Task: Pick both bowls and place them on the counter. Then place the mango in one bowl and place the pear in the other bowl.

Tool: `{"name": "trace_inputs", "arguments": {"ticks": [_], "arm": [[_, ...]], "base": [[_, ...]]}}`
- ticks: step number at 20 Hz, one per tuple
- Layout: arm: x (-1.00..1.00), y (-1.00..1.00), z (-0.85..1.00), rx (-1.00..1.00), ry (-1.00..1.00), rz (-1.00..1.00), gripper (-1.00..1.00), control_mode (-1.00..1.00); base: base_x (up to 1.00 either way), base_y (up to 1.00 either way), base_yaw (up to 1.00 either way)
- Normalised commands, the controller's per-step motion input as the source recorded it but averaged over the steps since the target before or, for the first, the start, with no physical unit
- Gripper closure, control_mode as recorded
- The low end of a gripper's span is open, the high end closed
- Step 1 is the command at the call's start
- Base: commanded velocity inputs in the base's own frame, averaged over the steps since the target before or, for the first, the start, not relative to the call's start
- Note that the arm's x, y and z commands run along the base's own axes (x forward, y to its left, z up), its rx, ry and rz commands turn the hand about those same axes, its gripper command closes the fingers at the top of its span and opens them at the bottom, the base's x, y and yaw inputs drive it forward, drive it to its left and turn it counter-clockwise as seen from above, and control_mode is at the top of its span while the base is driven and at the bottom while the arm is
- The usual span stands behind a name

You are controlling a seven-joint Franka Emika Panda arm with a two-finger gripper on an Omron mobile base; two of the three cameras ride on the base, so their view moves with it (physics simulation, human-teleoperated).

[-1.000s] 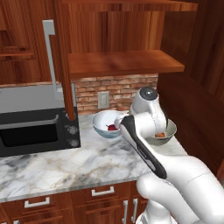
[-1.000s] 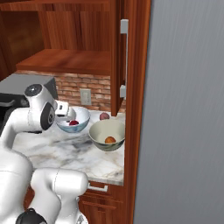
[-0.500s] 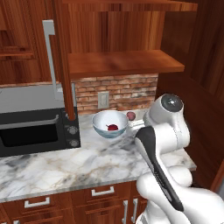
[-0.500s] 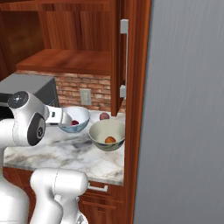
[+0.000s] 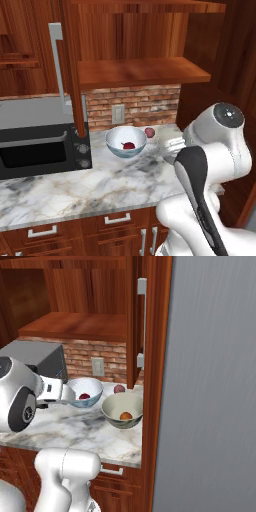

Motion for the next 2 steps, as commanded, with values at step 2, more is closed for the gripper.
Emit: {"name": "trace_inputs", "arguments": {"ticks": [2], "arm": [[-0.78,-0.08,0.25,0.0,-0.04,0.0,-1.0,-1.0]], "base": [[0.0,0.0,0.0]]}}
